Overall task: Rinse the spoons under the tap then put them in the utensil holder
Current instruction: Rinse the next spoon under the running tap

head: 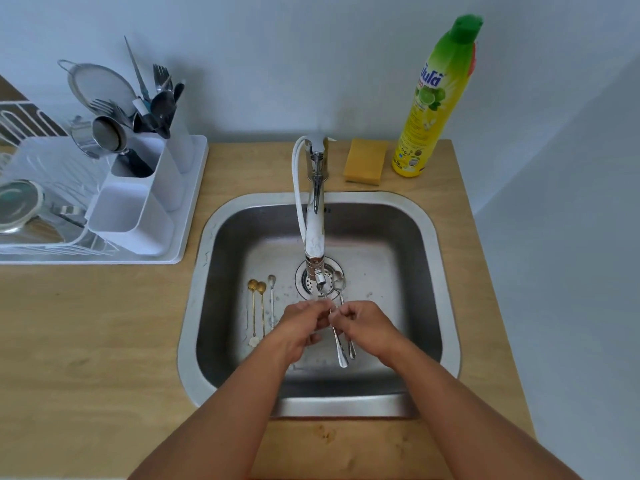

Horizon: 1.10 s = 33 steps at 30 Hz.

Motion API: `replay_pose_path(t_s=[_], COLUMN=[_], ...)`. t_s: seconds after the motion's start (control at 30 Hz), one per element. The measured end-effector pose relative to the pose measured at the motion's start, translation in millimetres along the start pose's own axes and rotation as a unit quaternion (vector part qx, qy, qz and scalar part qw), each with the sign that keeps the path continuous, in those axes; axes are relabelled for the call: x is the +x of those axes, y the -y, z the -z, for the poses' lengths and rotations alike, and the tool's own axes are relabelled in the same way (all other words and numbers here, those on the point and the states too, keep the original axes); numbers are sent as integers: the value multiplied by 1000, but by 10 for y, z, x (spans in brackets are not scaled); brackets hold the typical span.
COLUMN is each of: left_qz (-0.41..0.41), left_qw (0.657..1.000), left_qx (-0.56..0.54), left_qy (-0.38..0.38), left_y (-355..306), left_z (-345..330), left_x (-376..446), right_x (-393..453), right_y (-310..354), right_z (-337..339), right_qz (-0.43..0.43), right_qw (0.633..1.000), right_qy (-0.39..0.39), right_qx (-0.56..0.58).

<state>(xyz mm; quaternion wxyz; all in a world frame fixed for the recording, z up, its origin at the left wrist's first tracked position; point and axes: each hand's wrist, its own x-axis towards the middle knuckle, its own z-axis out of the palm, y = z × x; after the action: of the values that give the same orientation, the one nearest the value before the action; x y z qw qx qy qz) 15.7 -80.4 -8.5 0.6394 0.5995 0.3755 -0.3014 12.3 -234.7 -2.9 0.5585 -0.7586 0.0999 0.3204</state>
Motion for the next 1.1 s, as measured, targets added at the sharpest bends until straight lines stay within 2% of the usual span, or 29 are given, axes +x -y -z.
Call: replay_pose_path(t_s=[0.13,0.43,0.67,0.83,0.97,1.1], left_qz=[-21,-157,-148,-193,-210,-199], left_qw=[999,981,985,968,959,967], left_qx=[-2,60,12,49,44,43], left_qy=[-28,-97,-86,-151,-185,-156], left_y=[-75,-163,-95,-136,-176,-147], left_z=[-3,-59,31,17,-40,-44], left_x=[30,-10,-71,-97,-103,-159], right_x=[-79,-143,-100,-115,-113,-123], right_y=[-38,-12,-10,13,42,29], right_z=[49,90,76,26,-28,-13], right_qz=[-3,13,32,52,53,47], right_qw=[1000,998,996,991,995,994], right_qy=[21,34,-18,4,-7,-19], right_qx=[-20,-42,-80,-121,-89,-92])
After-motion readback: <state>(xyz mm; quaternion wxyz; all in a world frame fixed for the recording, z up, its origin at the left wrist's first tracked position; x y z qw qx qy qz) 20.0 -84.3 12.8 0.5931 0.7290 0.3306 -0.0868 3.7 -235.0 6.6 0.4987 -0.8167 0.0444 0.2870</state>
